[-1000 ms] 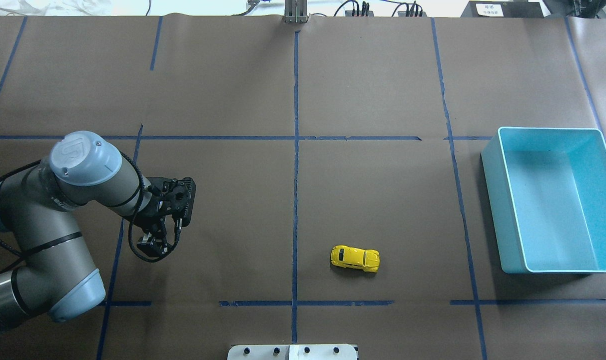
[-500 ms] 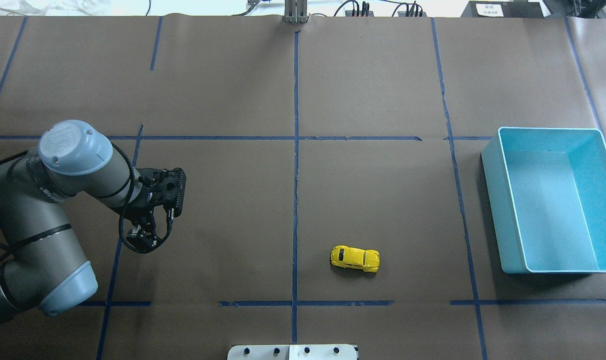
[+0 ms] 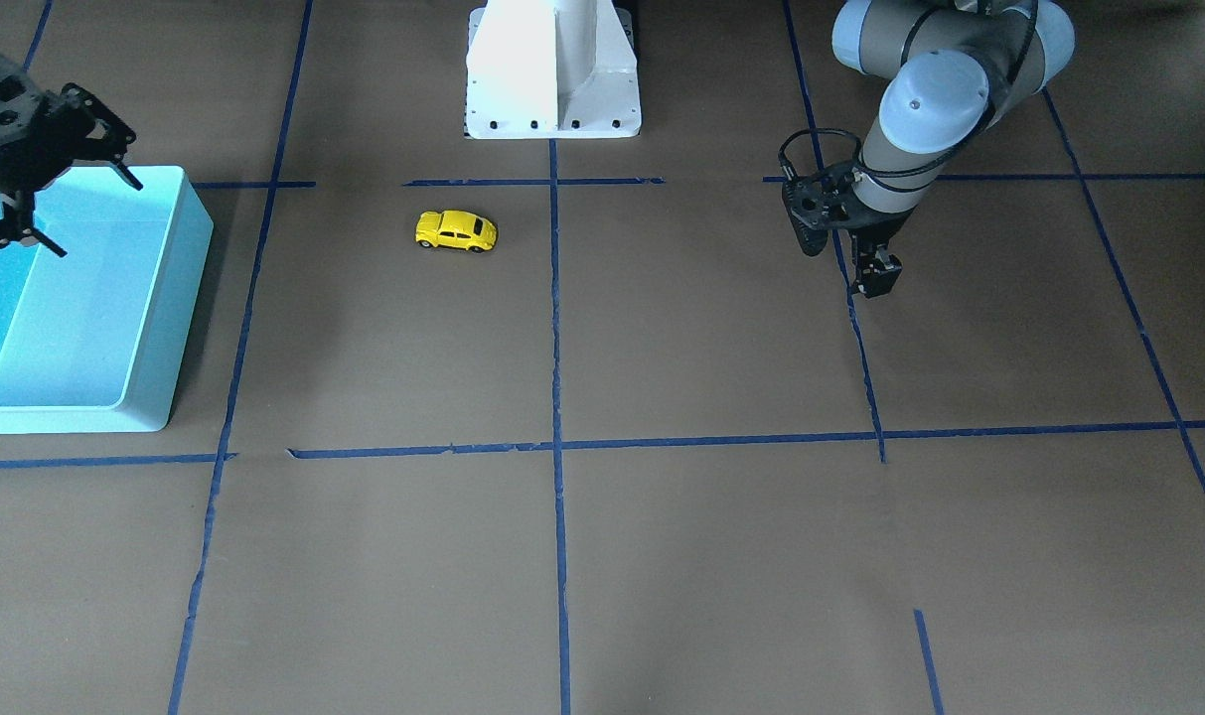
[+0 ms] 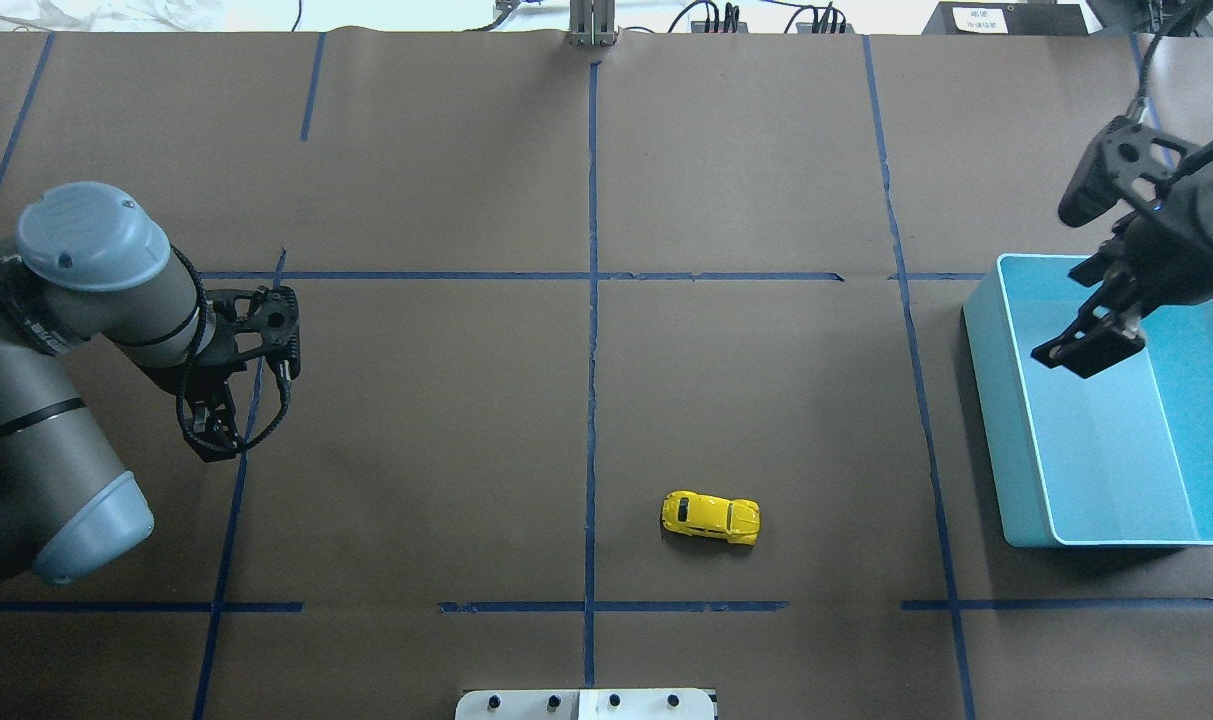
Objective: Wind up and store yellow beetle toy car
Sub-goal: 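Draw the left arm back while the right arm swings toward the car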
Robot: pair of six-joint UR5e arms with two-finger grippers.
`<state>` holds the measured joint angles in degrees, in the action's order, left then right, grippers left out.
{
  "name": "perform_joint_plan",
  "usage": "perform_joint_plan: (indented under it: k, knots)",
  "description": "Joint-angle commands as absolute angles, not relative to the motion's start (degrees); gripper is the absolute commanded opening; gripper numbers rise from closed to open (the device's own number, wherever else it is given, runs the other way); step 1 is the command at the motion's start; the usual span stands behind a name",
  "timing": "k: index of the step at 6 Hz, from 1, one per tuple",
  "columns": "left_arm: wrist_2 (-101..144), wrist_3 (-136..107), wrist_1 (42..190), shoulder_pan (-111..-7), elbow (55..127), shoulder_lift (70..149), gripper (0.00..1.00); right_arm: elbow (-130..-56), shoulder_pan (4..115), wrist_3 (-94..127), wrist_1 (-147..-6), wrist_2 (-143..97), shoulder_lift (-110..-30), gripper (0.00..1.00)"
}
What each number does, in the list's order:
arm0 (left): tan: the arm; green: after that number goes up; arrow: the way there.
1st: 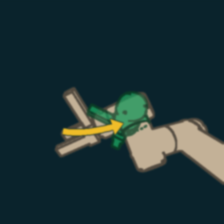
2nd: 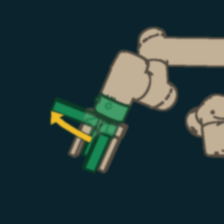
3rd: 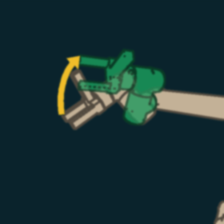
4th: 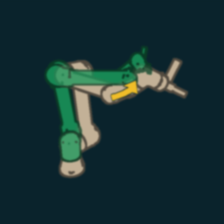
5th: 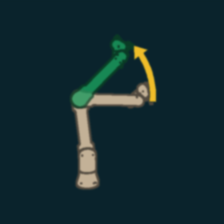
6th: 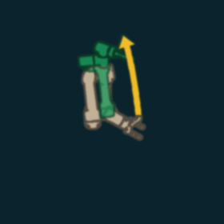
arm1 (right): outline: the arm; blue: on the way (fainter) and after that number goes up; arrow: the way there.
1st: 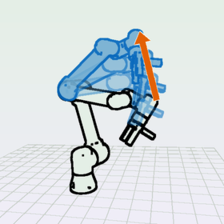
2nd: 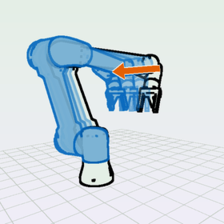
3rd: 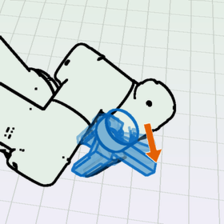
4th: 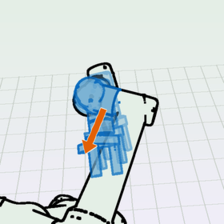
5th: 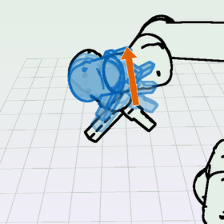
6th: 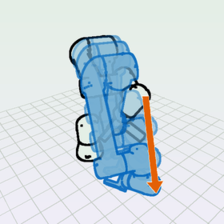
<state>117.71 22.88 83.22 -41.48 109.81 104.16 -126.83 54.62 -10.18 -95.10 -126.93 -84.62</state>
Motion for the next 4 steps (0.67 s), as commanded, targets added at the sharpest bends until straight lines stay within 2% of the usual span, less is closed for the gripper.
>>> perform_joint_plan:
  k: [1, 2, 4]
  knots:
    - [117.7, 18.9, 81.1, -46.0, 109.8, 104.0, 1.00, -127.5, 41.1, -10.1, -86.4, -120.6, -83.8, 1.00]
    - [118.2, 14.4, 80.1, -48.0, 109.9, 102.8, 1.00, -127.4, 33.9, -9.3, -85.3, -115.6, -81.7, 1.00]
    - [126.5, 7.8, 79.6, -53.3, 107.9, 100.4, 1.00, -127.0, 26.1, -9.4, -84.7, -112.5, -81.1, 1.00]
